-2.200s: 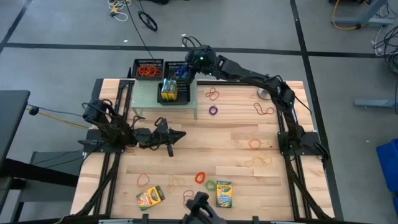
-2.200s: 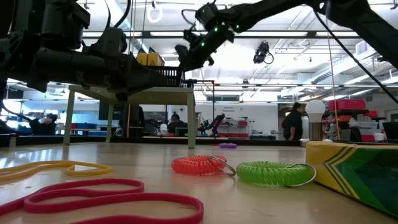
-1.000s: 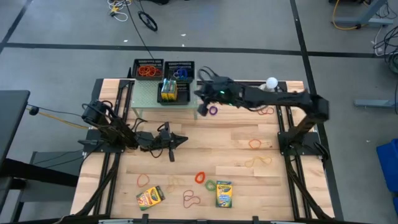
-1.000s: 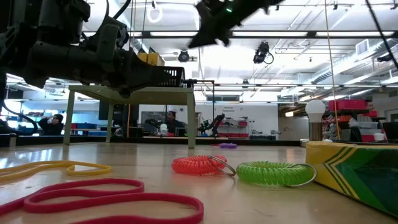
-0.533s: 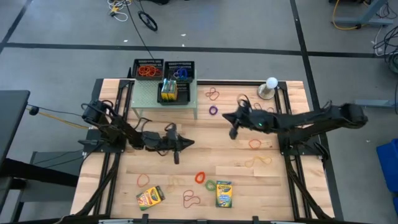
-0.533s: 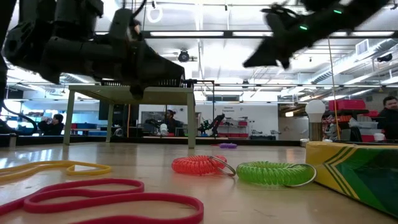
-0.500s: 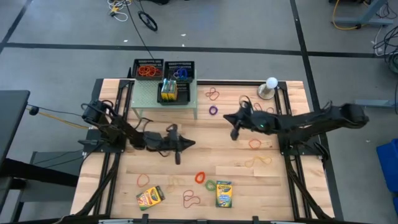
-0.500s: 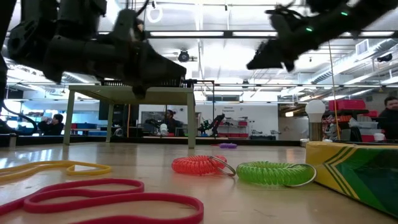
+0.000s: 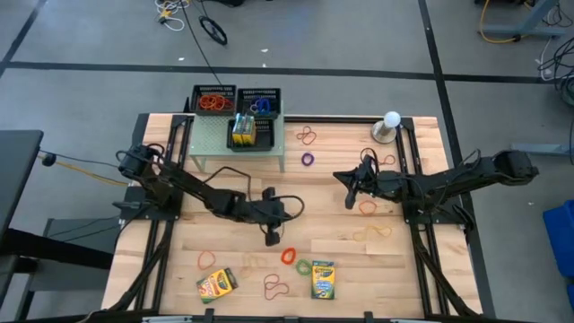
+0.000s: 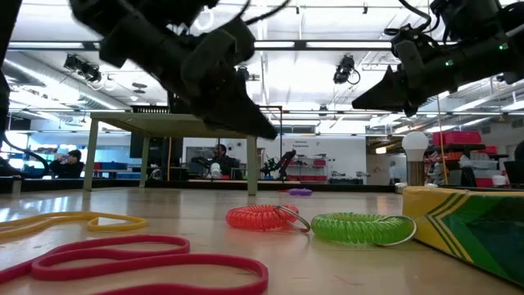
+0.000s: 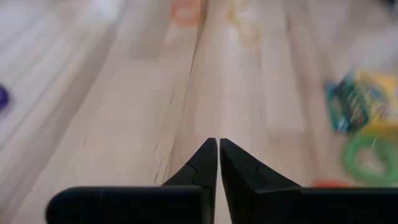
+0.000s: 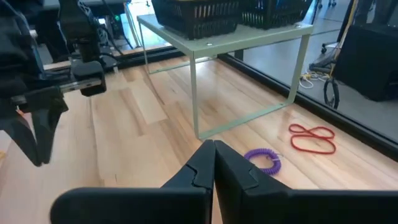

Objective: Pick & Place Office Desk Supplies
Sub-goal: Put the yellow rubber band into the top left black bin on the shelf

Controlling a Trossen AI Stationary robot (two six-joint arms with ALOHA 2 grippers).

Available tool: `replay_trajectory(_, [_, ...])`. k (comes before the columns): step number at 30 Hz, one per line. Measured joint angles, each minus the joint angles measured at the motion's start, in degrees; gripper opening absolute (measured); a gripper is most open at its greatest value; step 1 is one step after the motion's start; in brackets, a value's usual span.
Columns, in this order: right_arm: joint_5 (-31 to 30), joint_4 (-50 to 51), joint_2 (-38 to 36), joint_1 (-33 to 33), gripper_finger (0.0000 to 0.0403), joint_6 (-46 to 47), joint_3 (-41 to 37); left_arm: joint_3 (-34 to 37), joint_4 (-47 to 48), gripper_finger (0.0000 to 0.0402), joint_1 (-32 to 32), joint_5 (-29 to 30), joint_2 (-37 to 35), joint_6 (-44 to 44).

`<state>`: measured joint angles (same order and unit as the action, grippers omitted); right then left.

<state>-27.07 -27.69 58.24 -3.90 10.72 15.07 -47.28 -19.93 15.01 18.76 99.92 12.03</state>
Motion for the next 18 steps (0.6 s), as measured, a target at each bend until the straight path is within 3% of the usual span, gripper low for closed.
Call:
replay_trajectory(4, [0.02, 0.07, 0.17, -0.02, 0.0011, 0.0, -0.02, -5.82, 16.74, 0.0053, 1.83, -0.05, 0.0, 2.9])
replay_trajectory(11, [0.0, 0.18, 0.17, -0.02, 0.0011, -1.52, -0.02, -11.95, 37.71, 0.0112, 8.11, -4.62, 0.0, 14.02])
replay_trajectory(14, [0.02, 0.29, 0.2, -0.02, 0.0011, -1.53, -0.02, -12.53, 42.67, 0.0132, 10.8, -5.56, 0.0, 19.8])
replay_trajectory(18, [0.02, 0.33, 0.2, -0.02, 0.0011, -1.55, -0.02, -12.64, 42.57, 0.015, 14.18, -7.45, 1.23, 24.96])
